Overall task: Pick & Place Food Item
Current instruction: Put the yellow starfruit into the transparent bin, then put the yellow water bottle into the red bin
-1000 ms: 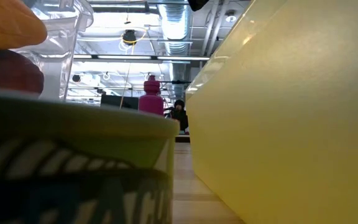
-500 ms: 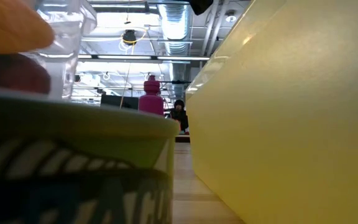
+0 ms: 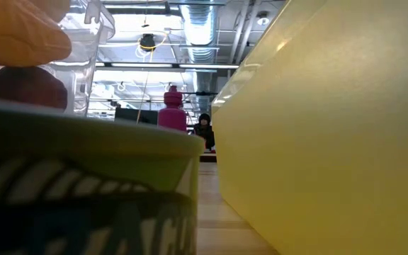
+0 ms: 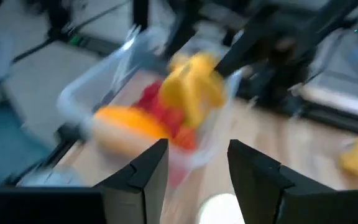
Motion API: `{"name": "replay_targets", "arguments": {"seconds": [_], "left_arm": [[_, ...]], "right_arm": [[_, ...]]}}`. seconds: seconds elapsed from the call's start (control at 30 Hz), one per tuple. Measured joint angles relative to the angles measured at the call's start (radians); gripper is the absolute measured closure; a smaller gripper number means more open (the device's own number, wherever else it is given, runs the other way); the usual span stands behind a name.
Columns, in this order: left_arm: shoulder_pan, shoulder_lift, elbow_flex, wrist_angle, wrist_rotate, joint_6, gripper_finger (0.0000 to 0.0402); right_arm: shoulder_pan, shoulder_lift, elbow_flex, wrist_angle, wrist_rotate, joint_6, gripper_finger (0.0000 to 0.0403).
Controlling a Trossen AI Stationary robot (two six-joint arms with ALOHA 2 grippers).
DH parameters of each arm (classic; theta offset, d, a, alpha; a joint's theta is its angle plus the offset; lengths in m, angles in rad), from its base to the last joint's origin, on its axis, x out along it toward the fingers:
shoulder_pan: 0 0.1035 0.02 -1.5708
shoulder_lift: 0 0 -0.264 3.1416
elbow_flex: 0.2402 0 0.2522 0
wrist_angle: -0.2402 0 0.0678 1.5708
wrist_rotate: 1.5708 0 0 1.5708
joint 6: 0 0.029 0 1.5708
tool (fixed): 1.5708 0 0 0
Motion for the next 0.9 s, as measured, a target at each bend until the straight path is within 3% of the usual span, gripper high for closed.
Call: {"name": "replay_targets", "arguments": {"seconds": [0.27,0.5,0.63,0.9], "left_arm": [[0.004,0.035,0.000,0.024,-0.009,0.007,0.0064],[0.022,0.044,0.000,0.025,-0.014,0.013,0.0064],[0.022,0.042,0.000,0.002,-0.058,0.015,0.0064],[0.023,0.033,0.000,-0.005,-0.112,0.016,0.0064]], "right_arm": [[-0.049,0.131,0.041,0.210,0.020,-0.004,0.0295],[-0.049,0.287,0.245,0.068,-0.014,-0.029,0.0300],[-0.041,0.342,0.358,-0.069,-0.104,-0.048,0.0300],[-0.012,0.368,0.460,-0.270,-0.116,-0.048,0.0300]]}}
